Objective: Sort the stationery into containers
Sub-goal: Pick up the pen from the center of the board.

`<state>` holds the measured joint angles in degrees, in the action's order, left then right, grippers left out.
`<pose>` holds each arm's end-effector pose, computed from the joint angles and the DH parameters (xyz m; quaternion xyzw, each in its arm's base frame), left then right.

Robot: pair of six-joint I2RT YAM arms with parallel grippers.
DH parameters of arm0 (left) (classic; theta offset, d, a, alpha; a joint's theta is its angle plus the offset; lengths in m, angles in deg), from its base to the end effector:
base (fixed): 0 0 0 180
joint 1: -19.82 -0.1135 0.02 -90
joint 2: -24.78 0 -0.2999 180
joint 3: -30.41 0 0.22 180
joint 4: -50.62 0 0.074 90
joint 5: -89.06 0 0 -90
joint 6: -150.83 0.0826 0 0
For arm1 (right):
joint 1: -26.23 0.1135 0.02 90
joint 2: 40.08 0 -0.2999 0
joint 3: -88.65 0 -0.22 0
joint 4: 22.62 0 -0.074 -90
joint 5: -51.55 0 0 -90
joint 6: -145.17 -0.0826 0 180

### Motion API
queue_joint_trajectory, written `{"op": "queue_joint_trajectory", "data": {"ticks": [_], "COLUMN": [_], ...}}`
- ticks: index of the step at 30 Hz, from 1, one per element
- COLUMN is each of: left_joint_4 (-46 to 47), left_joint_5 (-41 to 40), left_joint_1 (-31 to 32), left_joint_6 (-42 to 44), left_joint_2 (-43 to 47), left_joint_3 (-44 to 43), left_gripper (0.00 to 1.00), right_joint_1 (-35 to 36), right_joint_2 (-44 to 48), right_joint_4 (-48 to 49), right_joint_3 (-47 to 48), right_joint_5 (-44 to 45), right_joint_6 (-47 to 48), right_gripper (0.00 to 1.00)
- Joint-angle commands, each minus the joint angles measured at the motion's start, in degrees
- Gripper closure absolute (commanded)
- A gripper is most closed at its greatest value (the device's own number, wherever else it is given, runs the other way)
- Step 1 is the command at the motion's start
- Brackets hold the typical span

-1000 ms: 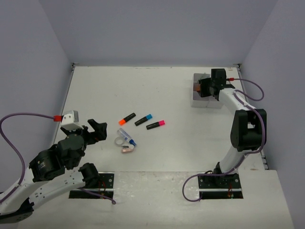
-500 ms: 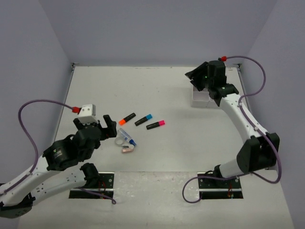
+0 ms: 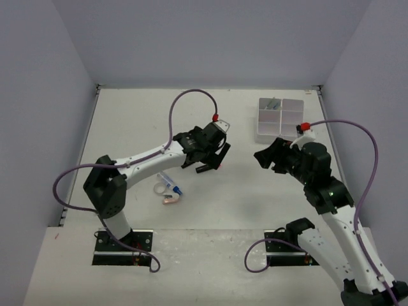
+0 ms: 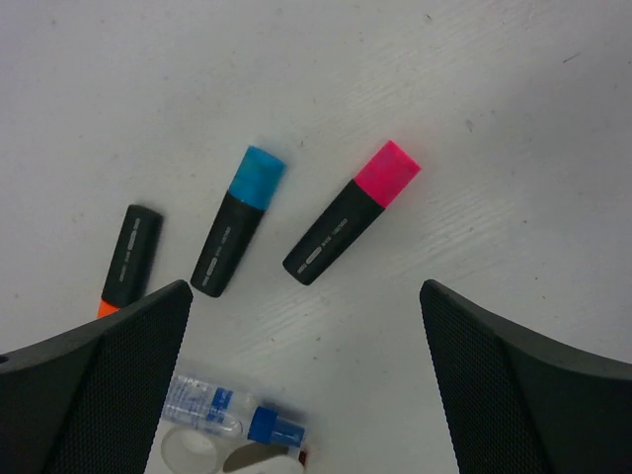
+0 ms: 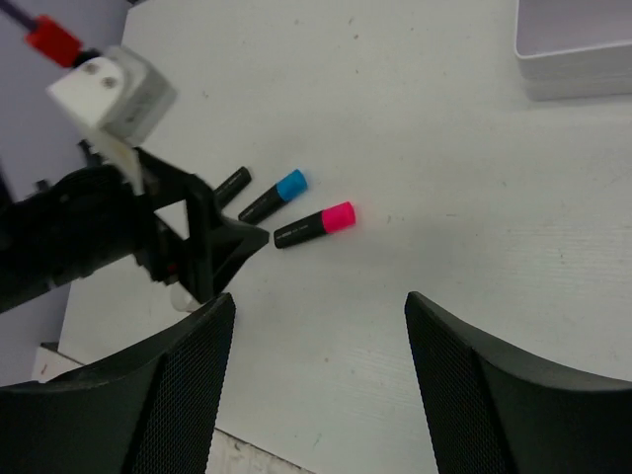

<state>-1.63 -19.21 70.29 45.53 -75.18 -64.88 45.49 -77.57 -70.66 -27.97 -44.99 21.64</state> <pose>0.2582 -0.2722 0.2632 0.2429 0.9159 -0.0248 0.3187 0.1144 0.0500 0.3332 0.0713 0.8260 0.2901 0.4781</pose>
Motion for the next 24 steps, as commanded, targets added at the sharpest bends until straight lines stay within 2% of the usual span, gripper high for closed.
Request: {"op": "queue_joint_trajectory", "data": {"ticks": [1, 5, 10, 14, 17, 20, 22, 24], "left_joint_4": [1.0, 0.5, 1.9, 3.3, 4.5, 5.2, 5.9, 7.7], "left_joint_5": [11.7, 15.8, 18.0, 18.0, 20.6, 23.4, 24.8, 26.2], "left_joint_1": [-1.3, -3.2, -5.5, -6.2, -7.1, -7.3, -7.2, -7.0], "left_joint_6": [14.2, 17.8, 18.1, 17.8, 16.5, 14.4, 13.6, 12.5], "left_joint_2": [-3.9, -9.5, -13.6, -16.5, -18.1, -19.1, -18.1, -16.0], "left_joint_3": [-3.8, -4.3, -3.5, -2.6, -1.8, -0.9, 0.9, 3.5], "left_gripper": [0.0, 0.05, 0.26, 0.29, 0.38, 0.69, 0.8, 0.94], "right_joint_1": [-0.1, -0.1, -0.1, -0.1, -0.1, -0.1, -0.1, -0.1], "right_joint_2": [4.2, 4.6, 5.0, 5.7, 6.6, 7.6, 7.7, 7.1], "right_joint_4": [-1.4, -0.4, 0.6, 0.3, 0.0, -0.1, -0.4, -0.5], "right_joint_3": [-1.4, -2.4, -3.2, -2.9, -2.6, -2.3, -2.3, -2.2], "right_joint_5": [-1.6, -4.5, -6.3, -6.2, -6.5, -6.2, -5.7, -5.2], "right_joint_6": [2.5, 2.7, 2.7, 3.2, 3.1, 2.8, 2.6, 2.0], "right_gripper": [0.28, 0.29, 0.3, 0.3, 0.3, 0.31, 0.32, 0.32]}}
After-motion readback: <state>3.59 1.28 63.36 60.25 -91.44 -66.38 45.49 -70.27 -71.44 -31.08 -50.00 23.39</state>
